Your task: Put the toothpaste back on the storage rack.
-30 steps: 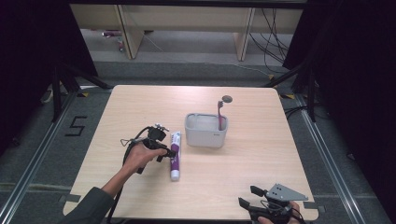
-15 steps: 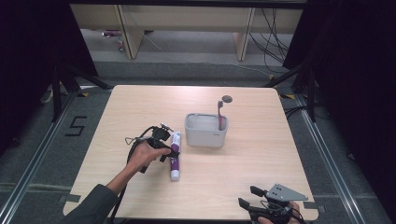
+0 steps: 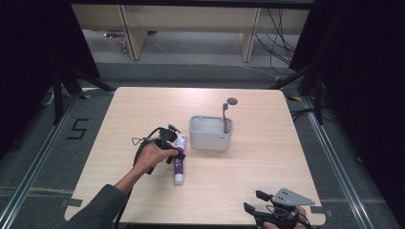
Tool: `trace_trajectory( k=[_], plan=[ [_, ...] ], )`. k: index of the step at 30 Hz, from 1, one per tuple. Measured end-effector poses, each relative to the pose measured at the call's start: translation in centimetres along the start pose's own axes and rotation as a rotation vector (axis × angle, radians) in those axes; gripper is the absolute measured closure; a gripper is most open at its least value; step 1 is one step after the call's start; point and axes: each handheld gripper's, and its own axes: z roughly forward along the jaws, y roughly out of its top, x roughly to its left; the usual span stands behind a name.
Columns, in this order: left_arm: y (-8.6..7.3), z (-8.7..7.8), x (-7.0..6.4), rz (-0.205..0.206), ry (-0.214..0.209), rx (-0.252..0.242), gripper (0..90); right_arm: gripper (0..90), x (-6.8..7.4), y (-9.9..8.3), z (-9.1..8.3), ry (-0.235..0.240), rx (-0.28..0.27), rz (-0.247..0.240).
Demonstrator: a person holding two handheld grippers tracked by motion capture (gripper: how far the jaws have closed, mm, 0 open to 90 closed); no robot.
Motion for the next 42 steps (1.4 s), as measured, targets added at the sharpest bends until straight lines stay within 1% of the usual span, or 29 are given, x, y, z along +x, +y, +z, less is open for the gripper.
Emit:
trace_trajectory(
  k=[1,2,3,4,6,7,9,10,12,15,18,19,21,22,24,25,26,27,30,31,32,33,34,35,38,39,40,41,42],
  plan=[
    [0.0,0.0,0.0,0.0,0.0,0.0,40.6,34.6,0.0,0.0,0.0,0.0,0.0,0.0],
    [0.1,0.3,-0.2,-0.01,0.0,0.003,40.0,34.6,0.0,0.0,0.0,0.003,0.0,0.001],
    [0.1,0.4,-0.2,0.001,0.003,0.006,39.7,34.6,0.0,0.0,0.0,0.002,0.001,0.001],
    [0.2,0.6,-0.4,-0.004,0.002,0.008,39.6,34.6,0.0,0.0,0.0,0.002,0.001,0.001],
    [0.2,0.8,-0.6,0.007,0.007,0.014,40.5,34.7,0.0,0.0,0.0,0.003,0.001,-0.001],
    [0.3,0.8,-0.8,0.014,0.016,0.017,40.8,34.6,0.0,0.0,0.1,0.015,-0.001,0.011],
    [0.4,1.0,-1.2,0.025,0.032,0.024,41.6,34.6,0.0,0.0,0.0,0.011,0.0,0.011],
    [0.4,0.9,-1.2,0.042,0.036,0.031,41.8,34.6,0.0,0.0,-0.1,0.009,0.007,0.009],
    [0.4,0.9,-1.2,0.053,0.041,0.044,42.2,34.6,0.0,0.0,0.0,0.013,-0.001,0.013],
    [0.3,0.8,-1.2,0.042,0.053,0.043,44.7,34.6,0.0,0.0,0.0,0.017,-0.008,0.011],
    [0.2,0.6,-0.8,0.05,0.065,0.05,48.3,34.7,0.1,0.0,0.0,0.017,-0.006,0.008],
    [0.2,0.5,-0.6,0.065,0.069,0.055,50.0,34.7,0.1,0.0,0.1,0.018,-0.006,0.01],
    [0.1,0.5,-0.5,0.04,0.066,0.05,52.8,34.7,0.1,0.0,0.1,0.018,-0.007,0.011],
    [0.0,0.4,-0.3,0.054,0.065,0.05,54.0,34.7,0.1,0.0,0.1,0.016,-0.004,0.012],
    [-0.2,0.3,-0.1,0.036,0.062,0.049,55.5,34.7,0.1,0.0,0.1,0.017,-0.003,0.013],
    [-0.2,0.2,0.1,0.061,0.066,0.055,55.9,34.7,0.0,0.0,0.1,0.016,-0.003,0.013],
    [-0.3,0.2,0.1,0.048,0.062,0.047,56.3,34.7,0.0,0.0,0.0,0.015,-0.001,0.014],
    [-0.3,0.0,0.3,0.06,0.067,0.059,56.7,34.7,0.0,0.0,0.0,0.009,0.006,0.012],
    [-0.4,-0.2,0.3,0.056,0.075,0.054,58.2,34.7,0.0,0.0,0.0,0.014,0.0,0.012],
    [-0.4,-0.4,0.4,0.062,0.071,0.05,60.5,34.7,0.0,0.0,0.0,0.003,0.006,0.006],
    [-0.3,-0.7,0.5,0.076,0.066,0.039,64.3,34.7,0.0,0.0,0.0,0.008,0.005,0.009],
    [-0.3,-0.9,0.5,0.067,0.059,0.034,67.5,34.7,0.0,0.0,0.0,0.007,0.004,0.007],
    [-0.3,-1.1,0.6,0.098,0.066,0.04,69.5,34.7,0.0,0.0,0.0,0.005,0.005,0.008],
    [-0.3,-1.1,0.6,0.101,0.07,0.044,70.0,34.7,0.0,0.0,0.0,0.0,0.002,0.003],
    [-0.4,-1.2,0.7,0.123,0.068,0.05,70.4,34.7,0.0,0.0,0.0,0.006,0.003,0.005],
    [-0.4,-1.1,0.6,0.122,0.07,0.047,70.6,34.7,0.1,0.0,0.0,0.01,0.004,0.008],
    [-0.4,-1.1,0.4,0.105,0.068,0.052,70.8,34.7,0.1,0.0,0.0,0.009,0.003,0.009],
    [-0.4,-1.2,0.6,0.136,0.07,0.061,71.0,34.7,0.0,0.0,0.0,0.004,0.003,0.003],
    [-0.4,-1.3,0.6,0.14,0.07,0.066,71.2,34.7,0.0,0.0,0.0,0.005,0.006,0.009]
  ],
)
